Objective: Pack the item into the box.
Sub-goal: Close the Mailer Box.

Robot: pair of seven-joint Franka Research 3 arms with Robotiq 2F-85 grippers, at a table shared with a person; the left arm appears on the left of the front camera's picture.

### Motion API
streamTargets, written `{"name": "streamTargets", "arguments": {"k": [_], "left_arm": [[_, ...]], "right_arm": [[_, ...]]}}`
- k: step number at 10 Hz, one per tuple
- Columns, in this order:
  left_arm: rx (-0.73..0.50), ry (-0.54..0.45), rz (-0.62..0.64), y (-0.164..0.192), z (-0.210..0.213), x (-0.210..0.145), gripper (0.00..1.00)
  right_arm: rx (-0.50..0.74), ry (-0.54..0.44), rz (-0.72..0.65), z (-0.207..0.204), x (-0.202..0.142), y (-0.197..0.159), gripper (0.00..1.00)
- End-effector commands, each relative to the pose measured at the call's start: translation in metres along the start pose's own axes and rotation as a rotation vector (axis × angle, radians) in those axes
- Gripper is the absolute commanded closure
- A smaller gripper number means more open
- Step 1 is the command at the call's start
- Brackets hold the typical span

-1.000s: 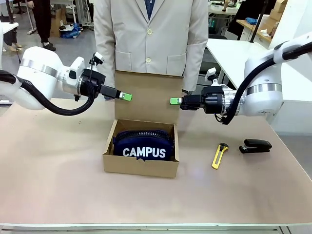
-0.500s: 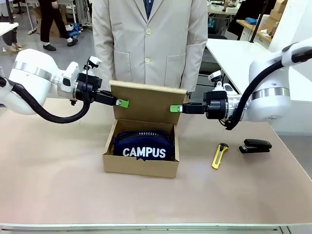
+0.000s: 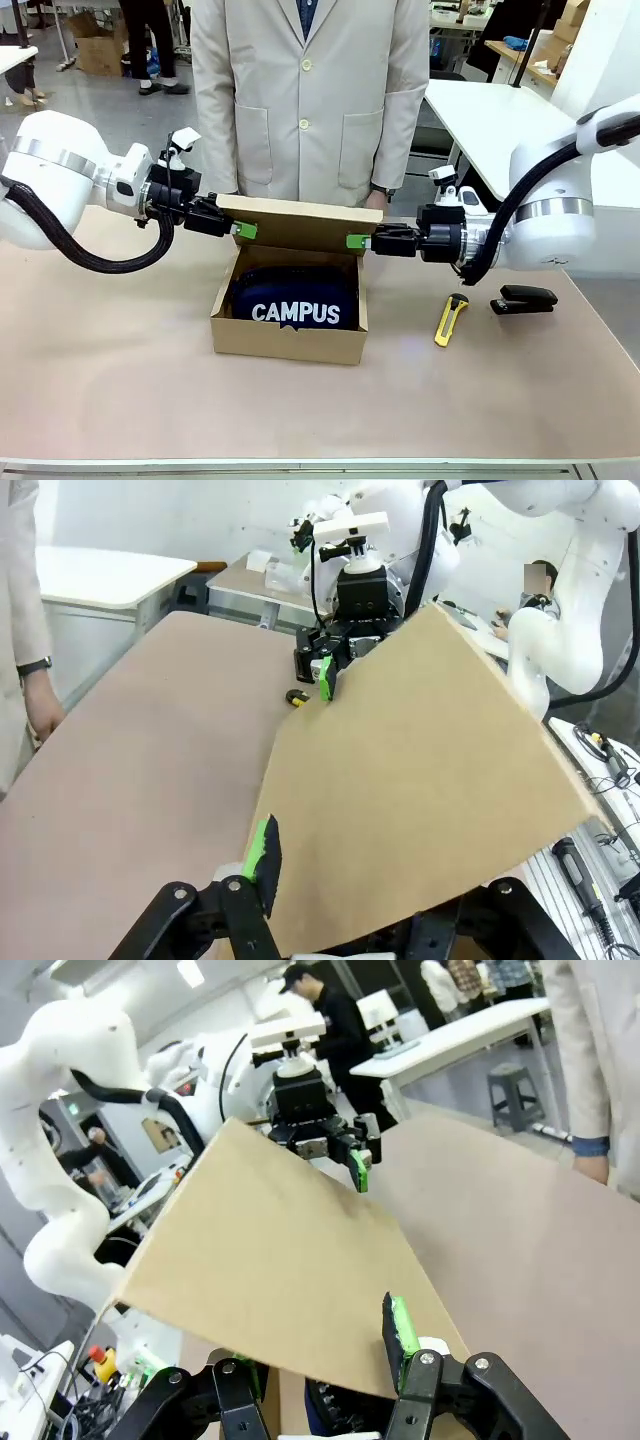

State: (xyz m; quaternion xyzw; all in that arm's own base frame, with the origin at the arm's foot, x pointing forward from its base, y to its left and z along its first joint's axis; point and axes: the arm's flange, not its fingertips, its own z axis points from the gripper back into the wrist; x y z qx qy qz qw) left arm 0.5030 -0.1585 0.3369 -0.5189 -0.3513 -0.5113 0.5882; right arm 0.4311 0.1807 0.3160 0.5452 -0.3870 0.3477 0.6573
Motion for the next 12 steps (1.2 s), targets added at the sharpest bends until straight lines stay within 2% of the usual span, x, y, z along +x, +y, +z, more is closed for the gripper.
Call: {"name": "streamTargets", "arguments": {"k": [1,4,5,7,9,12], "left_arm": [[-0.004,-0.005,0.009,0.004,0.001,0.006,0.34],[0.001,-0.001,-0.002,0.001,0.0,0.003,0.34],[0.005,0.068,-0.136,-0.004,-0.002,-0.001,0.34],[0.069,0.032,-0.301,-0.021,0.005,-0.005,0.34],[0.064,-0.036,-0.45,-0.036,0.013,-0.013,0.34],[0.063,-0.084,-0.542,-0.049,0.017,-0.027,0.34]], "right_arm": [[0.024,0.016,0.021,0.002,0.006,0.0,0.4],[0.008,0.008,0.008,0.0,0.002,0.0,0.4],[0.041,0.03,0.136,0.0,-0.003,0.008,0.4],[0.021,0.026,0.335,0.002,-0.019,0.013,0.4],[-0.004,-0.023,0.504,0.005,-0.027,0.02,0.4],[-0.017,-0.095,0.682,0.001,-0.038,0.028,0.4]]}}
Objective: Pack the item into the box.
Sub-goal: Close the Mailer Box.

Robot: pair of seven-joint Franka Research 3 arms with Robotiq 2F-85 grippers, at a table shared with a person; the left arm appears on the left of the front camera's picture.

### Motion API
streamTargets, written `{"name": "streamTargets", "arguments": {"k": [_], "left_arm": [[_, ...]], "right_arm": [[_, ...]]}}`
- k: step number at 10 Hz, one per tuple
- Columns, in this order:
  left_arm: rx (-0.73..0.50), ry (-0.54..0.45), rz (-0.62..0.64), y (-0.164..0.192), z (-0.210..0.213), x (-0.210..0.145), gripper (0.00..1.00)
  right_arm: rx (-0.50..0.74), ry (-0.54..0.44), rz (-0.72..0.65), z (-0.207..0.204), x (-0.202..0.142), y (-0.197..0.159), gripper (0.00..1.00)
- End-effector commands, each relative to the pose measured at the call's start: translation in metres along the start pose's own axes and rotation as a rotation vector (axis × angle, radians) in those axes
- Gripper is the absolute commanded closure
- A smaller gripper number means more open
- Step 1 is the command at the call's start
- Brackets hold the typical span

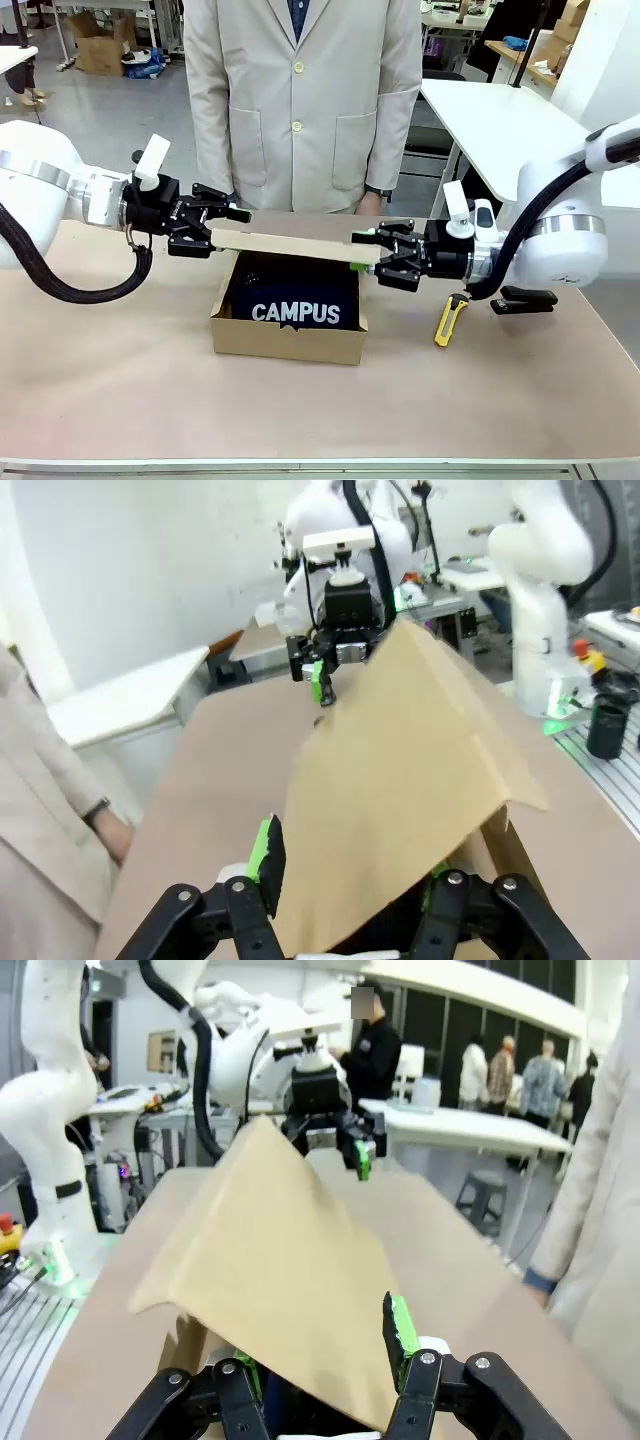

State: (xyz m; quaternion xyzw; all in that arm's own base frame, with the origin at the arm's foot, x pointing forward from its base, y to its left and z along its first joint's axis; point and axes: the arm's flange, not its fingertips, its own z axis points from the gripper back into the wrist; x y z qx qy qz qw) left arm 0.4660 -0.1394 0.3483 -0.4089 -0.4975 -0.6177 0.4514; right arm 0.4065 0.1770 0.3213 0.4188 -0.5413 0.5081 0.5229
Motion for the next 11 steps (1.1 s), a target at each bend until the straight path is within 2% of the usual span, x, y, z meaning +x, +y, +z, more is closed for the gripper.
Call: {"name": "streamTargets", "arguments": {"k": [1,5,6,7,11], "left_arm": [[0.004,-0.05,-0.038,-0.024,0.003,-0.023,0.34],[0.007,-0.061,-0.033,-0.03,0.009,-0.026,0.34],[0.005,-0.067,-0.039,-0.031,0.009,-0.024,0.0],[0.0,-0.069,-0.056,-0.033,0.009,-0.022,0.0],[-0.036,-0.039,-0.052,-0.047,0.027,-0.02,0.0]], "right_arm": [[-0.019,-0.058,0.119,-0.005,-0.027,0.025,0.4],[0.048,-0.039,0.081,0.005,-0.033,0.031,0.4],[0.059,-0.02,0.087,0.005,-0.034,0.032,0.33],[0.067,-0.018,0.083,0.004,-0.035,0.032,0.0],[0.072,0.009,0.075,0.02,-0.032,0.034,0.0]]}}
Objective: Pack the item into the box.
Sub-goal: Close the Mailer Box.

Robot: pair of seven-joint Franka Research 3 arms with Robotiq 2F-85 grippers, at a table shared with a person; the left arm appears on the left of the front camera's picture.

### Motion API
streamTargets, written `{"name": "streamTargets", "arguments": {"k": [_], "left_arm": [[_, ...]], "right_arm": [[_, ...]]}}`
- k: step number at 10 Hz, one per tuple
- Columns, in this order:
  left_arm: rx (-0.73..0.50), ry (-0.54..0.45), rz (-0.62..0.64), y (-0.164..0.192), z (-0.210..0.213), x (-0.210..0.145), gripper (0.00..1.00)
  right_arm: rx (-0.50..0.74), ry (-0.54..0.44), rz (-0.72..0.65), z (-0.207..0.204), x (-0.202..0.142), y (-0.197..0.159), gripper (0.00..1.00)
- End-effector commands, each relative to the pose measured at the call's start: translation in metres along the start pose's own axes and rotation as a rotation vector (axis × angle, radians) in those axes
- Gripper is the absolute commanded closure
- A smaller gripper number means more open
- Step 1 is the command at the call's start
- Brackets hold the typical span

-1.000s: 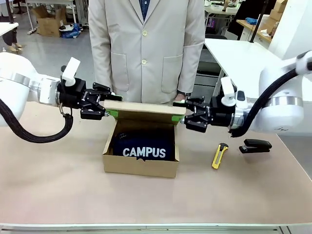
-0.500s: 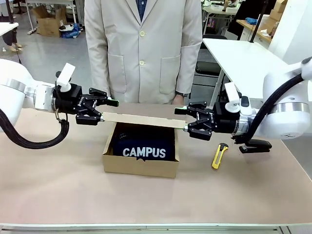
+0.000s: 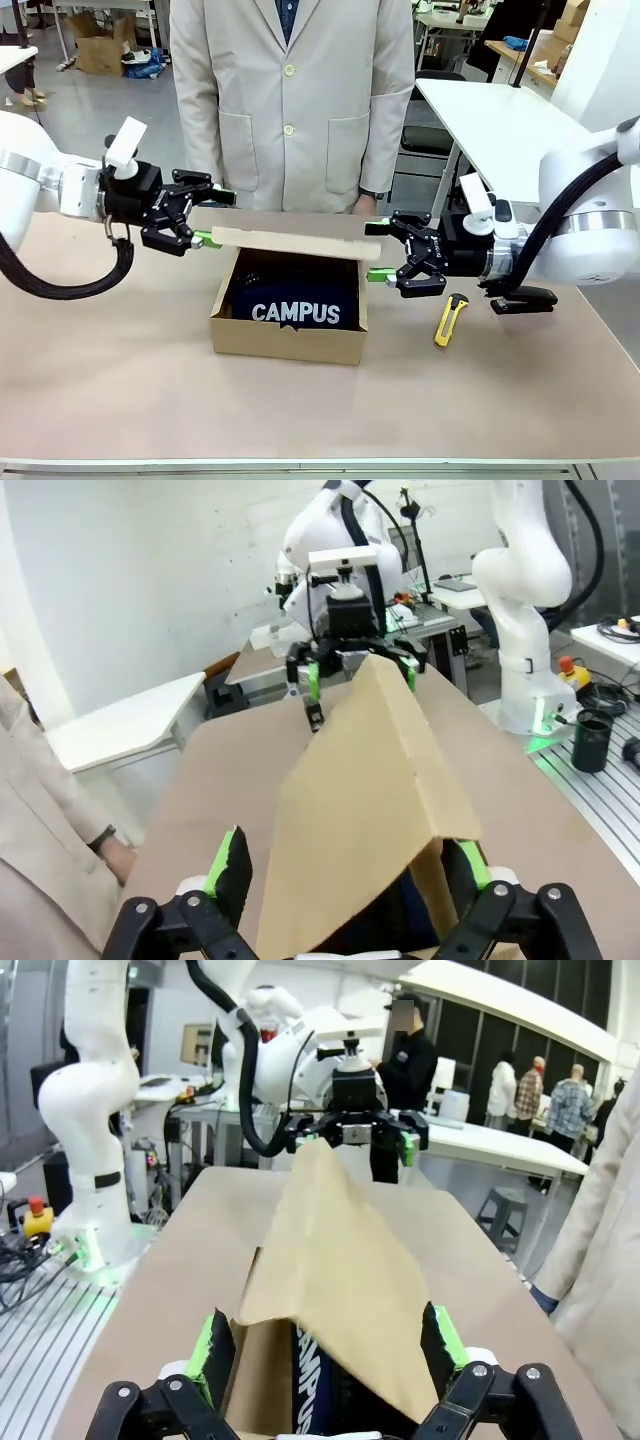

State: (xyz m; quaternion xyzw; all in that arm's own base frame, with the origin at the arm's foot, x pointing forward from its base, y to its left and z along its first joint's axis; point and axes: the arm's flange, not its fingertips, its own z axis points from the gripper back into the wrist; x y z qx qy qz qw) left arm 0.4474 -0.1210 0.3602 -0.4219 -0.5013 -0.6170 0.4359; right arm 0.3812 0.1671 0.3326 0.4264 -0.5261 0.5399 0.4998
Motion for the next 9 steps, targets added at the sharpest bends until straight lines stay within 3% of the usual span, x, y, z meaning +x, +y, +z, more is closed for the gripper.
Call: {"name": "streamTargets", "arguments": {"k": [1,3,4,5,6,7,9], "left_arm": [[-0.026,0.038,-0.03,-0.04,0.024,-0.031,0.0],[-0.026,0.036,-0.039,-0.071,0.068,-0.023,0.0],[0.045,0.016,-0.054,-0.083,0.09,-0.017,0.0],[0.118,-0.074,-0.095,-0.087,0.102,-0.008,0.0],[0.174,-0.189,-0.124,-0.083,0.095,0.0,0.0],[0.161,-0.221,-0.105,-0.072,0.072,0.003,0.0],[0.05,-0.198,-0.07,-0.047,0.03,-0.006,0.0]], "right_arm": [[-0.016,0.019,0.041,0.02,-0.041,0.016,0.0],[-0.076,0.026,0.026,0.062,-0.03,0.021,0.0],[-0.135,-0.002,0.005,0.075,-0.026,0.022,0.0],[-0.204,-0.061,-0.037,0.077,-0.021,0.02,0.0],[-0.247,-0.116,-0.119,0.066,-0.019,0.016,0.0],[-0.265,-0.131,-0.191,0.046,-0.022,0.011,0.0],[-0.198,-0.099,-0.242,0.012,-0.032,0.008,0.0]]}}
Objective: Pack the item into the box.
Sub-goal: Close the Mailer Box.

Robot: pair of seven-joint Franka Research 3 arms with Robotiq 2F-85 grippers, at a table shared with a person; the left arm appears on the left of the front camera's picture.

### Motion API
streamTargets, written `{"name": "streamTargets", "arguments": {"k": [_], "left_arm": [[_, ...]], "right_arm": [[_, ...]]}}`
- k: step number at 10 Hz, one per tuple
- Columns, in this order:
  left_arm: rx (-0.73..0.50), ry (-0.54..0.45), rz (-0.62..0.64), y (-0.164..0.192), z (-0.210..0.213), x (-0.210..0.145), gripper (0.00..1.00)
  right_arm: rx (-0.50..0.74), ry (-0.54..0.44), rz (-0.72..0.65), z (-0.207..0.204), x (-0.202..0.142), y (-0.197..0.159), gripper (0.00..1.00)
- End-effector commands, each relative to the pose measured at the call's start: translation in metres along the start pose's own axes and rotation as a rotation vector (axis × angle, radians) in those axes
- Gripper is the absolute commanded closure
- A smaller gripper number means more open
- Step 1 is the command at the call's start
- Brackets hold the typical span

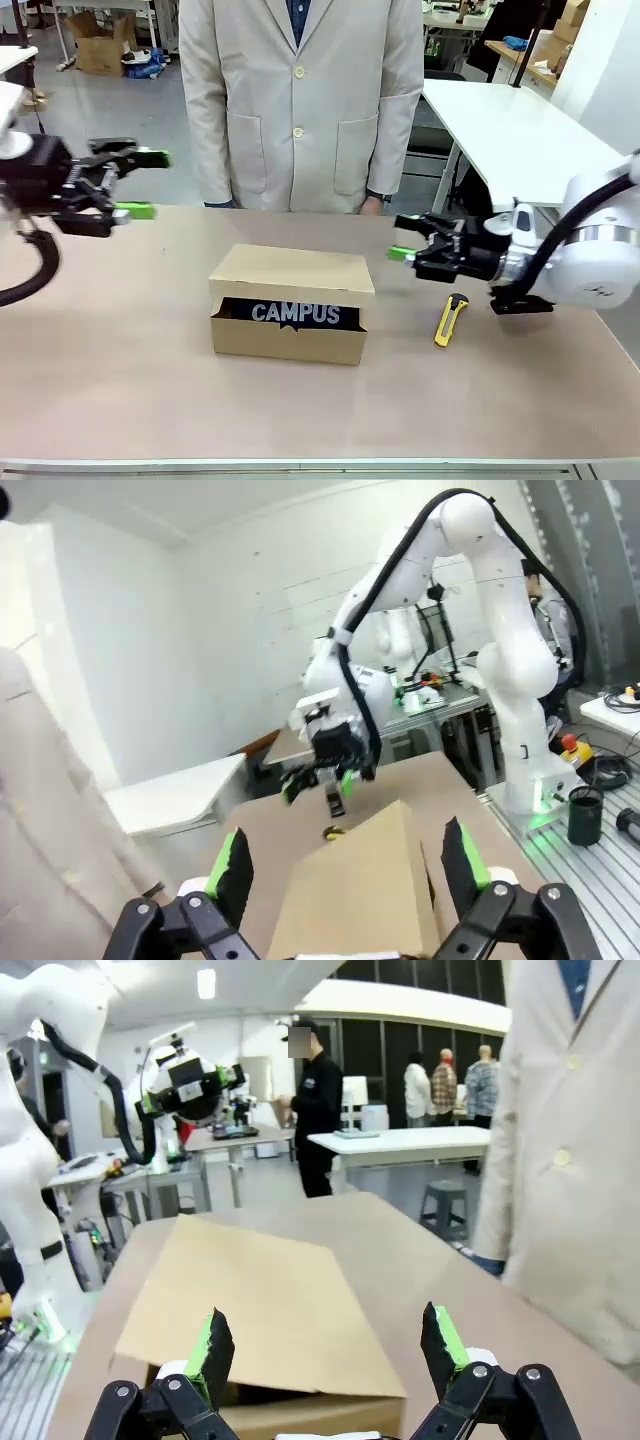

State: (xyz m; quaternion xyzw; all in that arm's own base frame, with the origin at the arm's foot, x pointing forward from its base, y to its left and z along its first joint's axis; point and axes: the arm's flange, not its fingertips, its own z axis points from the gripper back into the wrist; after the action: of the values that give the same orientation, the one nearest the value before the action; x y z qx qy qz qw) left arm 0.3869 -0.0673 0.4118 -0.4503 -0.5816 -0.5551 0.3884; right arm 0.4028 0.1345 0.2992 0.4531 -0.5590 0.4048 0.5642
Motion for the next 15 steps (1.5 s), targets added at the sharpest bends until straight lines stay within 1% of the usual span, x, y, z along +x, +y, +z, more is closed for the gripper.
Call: {"name": "streamTargets", "arguments": {"k": [1,3,4,5,7,8,9,10,11,13,15], "left_arm": [[-0.076,0.01,0.018,0.01,-0.024,-0.083,0.0],[-0.106,0.019,0.105,0.03,-0.04,-0.114,0.0],[-0.112,0.043,0.138,0.035,-0.048,-0.129,0.0],[-0.128,0.047,0.162,0.038,-0.053,-0.141,0.0],[-0.133,0.073,0.188,0.042,-0.063,-0.156,0.0],[-0.137,0.092,0.197,0.044,-0.067,-0.16,0.0],[-0.152,0.13,0.201,0.042,-0.071,-0.164,0.0],[-0.196,0.157,0.204,0.038,-0.075,-0.166,0.0],[-0.241,0.212,0.198,0.033,-0.078,-0.168,0.0],[-0.279,0.328,0.174,0.024,-0.08,-0.167,0.0],[-0.274,0.327,0.145,0.021,-0.077,-0.158,0.0]], "right_arm": [[0.014,0.026,-0.051,-0.024,-0.004,0.034,0.0],[0.043,0.088,-0.073,-0.041,-0.013,0.044,0.0],[0.047,0.115,-0.063,-0.044,-0.016,0.047,0.0],[0.056,0.148,-0.056,-0.046,-0.02,0.049,0.0],[0.091,0.237,-0.033,-0.049,-0.028,0.055,0.0],[0.103,0.253,-0.019,-0.049,-0.029,0.057,0.0],[0.104,0.259,-0.016,-0.048,-0.03,0.057,0.0],[0.094,0.267,-0.01,-0.047,-0.031,0.056,0.0],[0.093,0.27,-0.012,-0.046,-0.032,0.054,0.0],[0.096,0.266,-0.02,-0.047,-0.035,0.049,0.0],[0.102,0.248,-0.025,-0.047,-0.035,0.049,0.0]]}}
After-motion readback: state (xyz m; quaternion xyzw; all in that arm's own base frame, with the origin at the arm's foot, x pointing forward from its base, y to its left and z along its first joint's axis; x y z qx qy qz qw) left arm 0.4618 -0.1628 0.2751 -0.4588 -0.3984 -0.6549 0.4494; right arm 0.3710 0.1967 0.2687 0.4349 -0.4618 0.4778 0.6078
